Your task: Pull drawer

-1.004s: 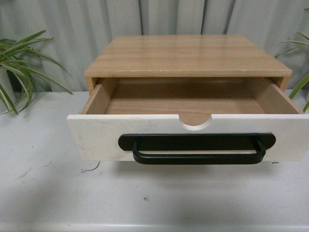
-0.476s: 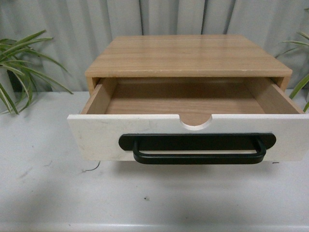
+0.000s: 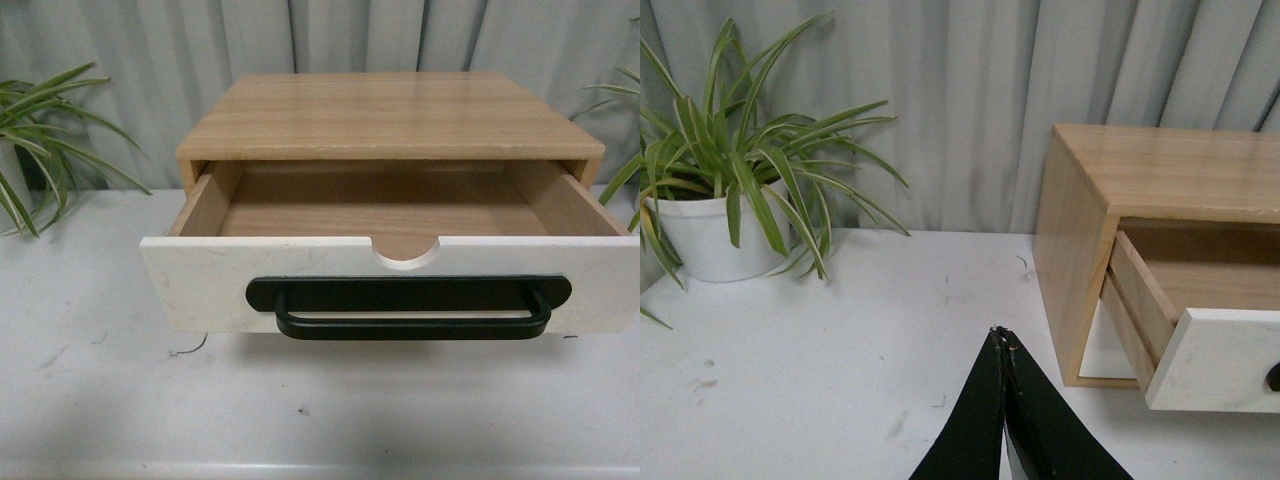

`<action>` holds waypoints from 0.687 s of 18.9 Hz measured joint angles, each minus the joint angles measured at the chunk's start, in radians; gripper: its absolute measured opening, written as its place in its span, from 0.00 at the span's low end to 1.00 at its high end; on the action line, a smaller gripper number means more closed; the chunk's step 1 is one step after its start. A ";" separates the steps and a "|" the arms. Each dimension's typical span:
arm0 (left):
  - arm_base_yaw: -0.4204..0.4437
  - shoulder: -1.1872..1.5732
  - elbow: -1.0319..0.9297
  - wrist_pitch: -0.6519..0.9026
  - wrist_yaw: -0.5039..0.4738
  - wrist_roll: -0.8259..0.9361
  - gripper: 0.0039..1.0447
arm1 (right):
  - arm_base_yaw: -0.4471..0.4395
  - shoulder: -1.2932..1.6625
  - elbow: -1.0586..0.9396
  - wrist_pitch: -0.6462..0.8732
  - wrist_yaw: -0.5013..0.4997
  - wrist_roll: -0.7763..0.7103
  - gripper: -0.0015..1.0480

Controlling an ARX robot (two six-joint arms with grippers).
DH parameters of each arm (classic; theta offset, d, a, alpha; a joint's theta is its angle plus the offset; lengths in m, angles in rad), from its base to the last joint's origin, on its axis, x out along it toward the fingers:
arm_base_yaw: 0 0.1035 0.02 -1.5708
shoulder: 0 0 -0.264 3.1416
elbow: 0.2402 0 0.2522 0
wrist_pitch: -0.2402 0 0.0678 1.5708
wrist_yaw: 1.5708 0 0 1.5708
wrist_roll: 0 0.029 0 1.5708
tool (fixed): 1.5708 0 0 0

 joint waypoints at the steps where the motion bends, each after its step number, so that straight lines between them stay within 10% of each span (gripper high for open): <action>1: 0.000 -0.042 0.000 -0.046 0.000 0.000 0.01 | 0.000 -0.039 0.000 -0.042 0.000 0.000 0.02; 3: 0.000 -0.111 0.000 -0.111 0.000 0.000 0.01 | 0.000 -0.213 0.000 -0.263 0.000 0.000 0.02; 4: -0.001 -0.271 0.001 -0.284 0.001 0.001 0.01 | 0.000 -0.247 0.000 -0.262 0.001 0.000 0.02; 13: 0.001 -0.270 0.001 -0.285 0.000 0.001 0.01 | -0.001 -0.246 0.000 -0.257 0.000 0.000 0.02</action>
